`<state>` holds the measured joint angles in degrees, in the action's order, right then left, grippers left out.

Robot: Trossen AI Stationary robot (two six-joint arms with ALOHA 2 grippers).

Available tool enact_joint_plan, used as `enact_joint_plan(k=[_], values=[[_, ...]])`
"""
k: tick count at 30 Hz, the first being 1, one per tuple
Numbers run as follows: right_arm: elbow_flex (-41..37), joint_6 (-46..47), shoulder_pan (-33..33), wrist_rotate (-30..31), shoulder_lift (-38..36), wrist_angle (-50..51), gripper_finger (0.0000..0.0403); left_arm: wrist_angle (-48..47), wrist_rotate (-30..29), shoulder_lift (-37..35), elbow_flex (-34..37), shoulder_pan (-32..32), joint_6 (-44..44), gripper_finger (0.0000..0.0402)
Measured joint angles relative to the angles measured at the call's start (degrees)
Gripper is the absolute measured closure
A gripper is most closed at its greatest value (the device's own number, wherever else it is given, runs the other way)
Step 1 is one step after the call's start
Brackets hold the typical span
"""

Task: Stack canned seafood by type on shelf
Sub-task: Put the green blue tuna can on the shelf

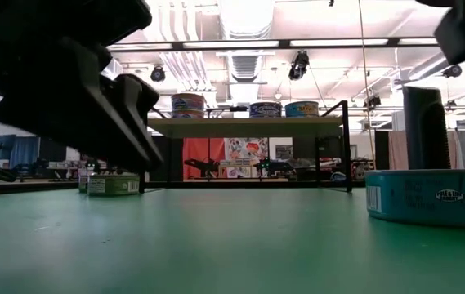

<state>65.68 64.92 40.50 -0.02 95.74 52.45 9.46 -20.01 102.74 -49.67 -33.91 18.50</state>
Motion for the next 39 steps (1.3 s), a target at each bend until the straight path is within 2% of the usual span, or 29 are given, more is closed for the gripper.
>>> enact_joint_plan(k=[4, 7, 10, 15, 19, 23, 27, 34, 39], values=[[-2.25, -0.21, -0.5, 2.63, 0.95, -0.6, 0.0292, 4.37, 0.07, 0.02, 0.0, 0.0, -1.13, 0.0325], [-3.73, 0.26, -1.99, 4.72, 2.18, -0.97, 0.0248, 7.6, 2.56, 0.02, 0.0, 0.07, -2.96, 0.0323], [-3.79, -0.91, -4.07, 4.61, 3.46, -4.81, 0.0209, 8.29, 3.57, 0.03, -0.21, 0.19, -3.5, 0.0309], [-1.6, -12.49, -6.41, 8.92, 3.92, -18.81, 0.0158, 7.89, 1.9, 0.09, 0.2, 0.56, -1.86, 0.0256], [0.75, -20.6, -6.41, 12.08, 3.83, -20.39, 0.0123, 7.53, -1.56, 0.2, 1.05, 0.59, -0.54, 0.0199], [0.94, -21.76, -6.1, 12.23, 3.8, -19.88, 0.0095, 7.54, -3.53, 0.2, 1.94, 0.7, 1.3, 0.0148], [0.27, -21.01, -6.13, 12.25, 3.8, -19.64, 0.0075, 7.54, -9.38, 0.2, 2.8, 0.93, 2.03, 0.0112], [0.19, -21.04, -6.15, 13.24, 3.8, -19.96, 0.0048, 8.78, -7.92, 0.89, 5.14, 4.33, 6.0, 0.0061], [0.17, -22.36, -6.39, 17.19, 3.8, -20.4, 0.0035, 16.37, -7.41, 5.35, 5.6, 4.79, 1.67, 0.0037]])
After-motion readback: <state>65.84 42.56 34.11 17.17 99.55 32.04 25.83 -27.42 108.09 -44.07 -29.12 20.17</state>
